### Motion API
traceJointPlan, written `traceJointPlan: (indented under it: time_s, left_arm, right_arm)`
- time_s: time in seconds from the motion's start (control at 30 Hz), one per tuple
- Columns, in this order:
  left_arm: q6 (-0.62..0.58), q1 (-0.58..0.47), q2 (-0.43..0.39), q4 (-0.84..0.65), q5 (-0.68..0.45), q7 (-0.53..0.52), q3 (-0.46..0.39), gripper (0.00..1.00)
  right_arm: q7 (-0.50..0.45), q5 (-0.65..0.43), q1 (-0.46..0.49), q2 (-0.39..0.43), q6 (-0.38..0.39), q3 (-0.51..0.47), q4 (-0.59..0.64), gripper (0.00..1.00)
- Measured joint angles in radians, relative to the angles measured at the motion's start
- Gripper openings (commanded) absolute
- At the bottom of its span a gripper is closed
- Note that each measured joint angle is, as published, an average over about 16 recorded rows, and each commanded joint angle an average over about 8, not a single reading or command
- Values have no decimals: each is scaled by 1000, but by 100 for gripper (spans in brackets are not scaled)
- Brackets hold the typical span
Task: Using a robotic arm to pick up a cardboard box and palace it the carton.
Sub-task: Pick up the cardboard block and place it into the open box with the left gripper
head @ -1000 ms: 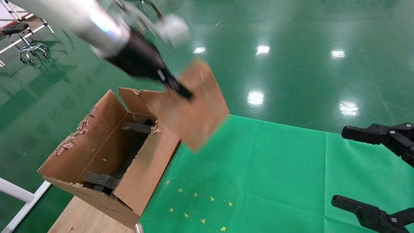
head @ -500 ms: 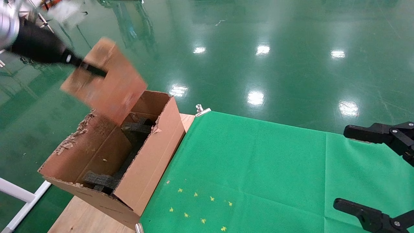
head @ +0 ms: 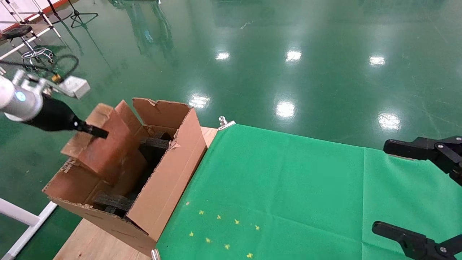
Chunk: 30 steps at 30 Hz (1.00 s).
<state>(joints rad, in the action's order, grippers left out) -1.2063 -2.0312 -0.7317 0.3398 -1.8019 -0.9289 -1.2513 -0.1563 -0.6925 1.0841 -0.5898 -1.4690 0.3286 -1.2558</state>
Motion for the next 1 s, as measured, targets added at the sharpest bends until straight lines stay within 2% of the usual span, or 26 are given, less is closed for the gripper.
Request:
traceJointPlan:
  time_s: [0.3,0.6,0.63,0.87,0.9,1.0]
  left_arm:
    - [68,82,-49,-161,21,66,7,0]
    - [110,145,-75,-256,48,112,21,0]
    - [114,150,-77,-264,50,115,23,3]
    - [134,172,-82,-294,63,129,31,91]
    - [136,173,-82,-296,64,130,31,100]
    - [139,176,-83,-299,65,133,32,100]
  right_arm:
    - [0,0,0,0,0,0,0,100]
    - [0,0,0,0,0,0,0,100]
    - [0,0,0,0,0,0,0,100]
    - [0,0,0,0,0,0,0,100]
    - [0,0,0,0,0,0,0,100]
    - [0,0,0,0,0,0,0,100]
